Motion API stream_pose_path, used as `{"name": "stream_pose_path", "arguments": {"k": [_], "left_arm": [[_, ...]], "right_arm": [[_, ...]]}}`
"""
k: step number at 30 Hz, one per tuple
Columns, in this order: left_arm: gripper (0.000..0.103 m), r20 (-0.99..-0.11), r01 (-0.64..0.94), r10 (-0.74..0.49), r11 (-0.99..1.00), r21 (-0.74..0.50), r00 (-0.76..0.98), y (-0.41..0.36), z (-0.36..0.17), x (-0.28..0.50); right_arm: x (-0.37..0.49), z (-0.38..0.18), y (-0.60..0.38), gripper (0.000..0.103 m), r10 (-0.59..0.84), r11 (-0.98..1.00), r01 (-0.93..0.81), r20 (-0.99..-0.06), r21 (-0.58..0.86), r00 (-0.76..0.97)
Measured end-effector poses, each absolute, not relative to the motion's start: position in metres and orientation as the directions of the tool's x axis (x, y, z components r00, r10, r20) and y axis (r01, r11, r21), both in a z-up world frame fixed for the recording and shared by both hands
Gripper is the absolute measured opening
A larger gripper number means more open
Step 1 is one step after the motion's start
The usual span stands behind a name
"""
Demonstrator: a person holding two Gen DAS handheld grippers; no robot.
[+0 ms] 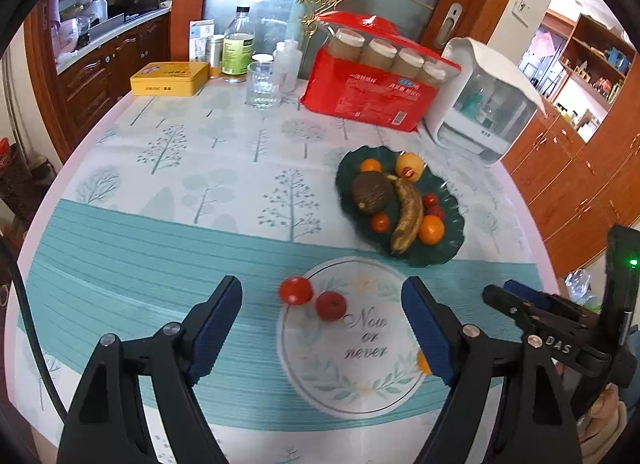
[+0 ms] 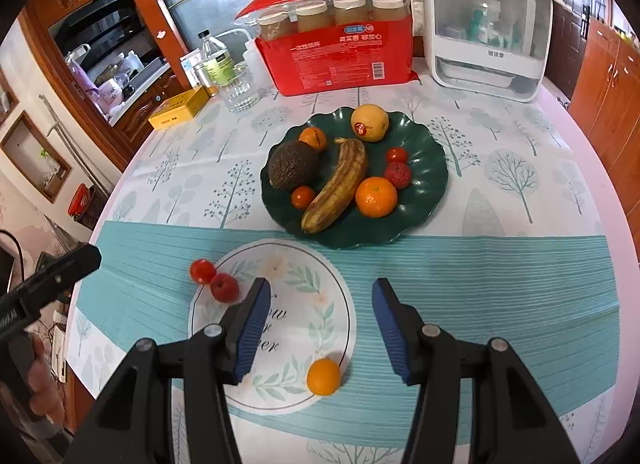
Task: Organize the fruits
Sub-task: 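Withdraw both open tools back toward the white plate, then grasp the red tomato with the left tool while the right tool grasps the small orange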
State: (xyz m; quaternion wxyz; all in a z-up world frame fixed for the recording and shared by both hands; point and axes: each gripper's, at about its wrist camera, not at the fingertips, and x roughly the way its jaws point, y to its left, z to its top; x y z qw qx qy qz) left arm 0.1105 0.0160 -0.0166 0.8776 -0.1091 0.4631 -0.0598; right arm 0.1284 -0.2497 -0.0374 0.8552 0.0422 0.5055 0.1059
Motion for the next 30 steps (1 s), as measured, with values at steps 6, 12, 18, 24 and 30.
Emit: {"name": "stream_pose_path", "arguments": {"k": [6,12,18,24,30], "left_arm": [[0.083,-0.837,-0.006,-0.151,0.983,-0.181,0.525,0.024,-0.045,0.107],[0.083,-0.872,0.007,-0.131,0.989,-0.145,0.472,0.025,-0.078,0.116],[0.083,-0.887,0.073,-0.145,0.989,-0.126,0.439,0.018,-0.100,0.132],[0.081,-0.905,0.186,-0.148,0.979,-0.078,0.399,0.008,-0.120,0.152],[0.069,-0.928,0.279,-0.132,0.960,-0.032,0.348,0.001,-0.141,0.173]], "right_arm": [[0.114,-0.052,-0.239,0.053,0.206,0.976,-0.163,-0.868,0.147,0.451],[0.106,-0.079,-0.235,0.053,0.190,0.979,-0.150,-0.893,0.140,0.409],[0.101,-0.105,-0.233,0.053,0.165,0.983,-0.139,-0.918,0.122,0.360],[0.098,-0.121,-0.233,0.053,0.162,0.984,-0.121,-0.931,0.129,0.327],[0.099,-0.131,-0.230,0.053,0.152,0.986,-0.109,-0.938,0.124,0.312]]}}
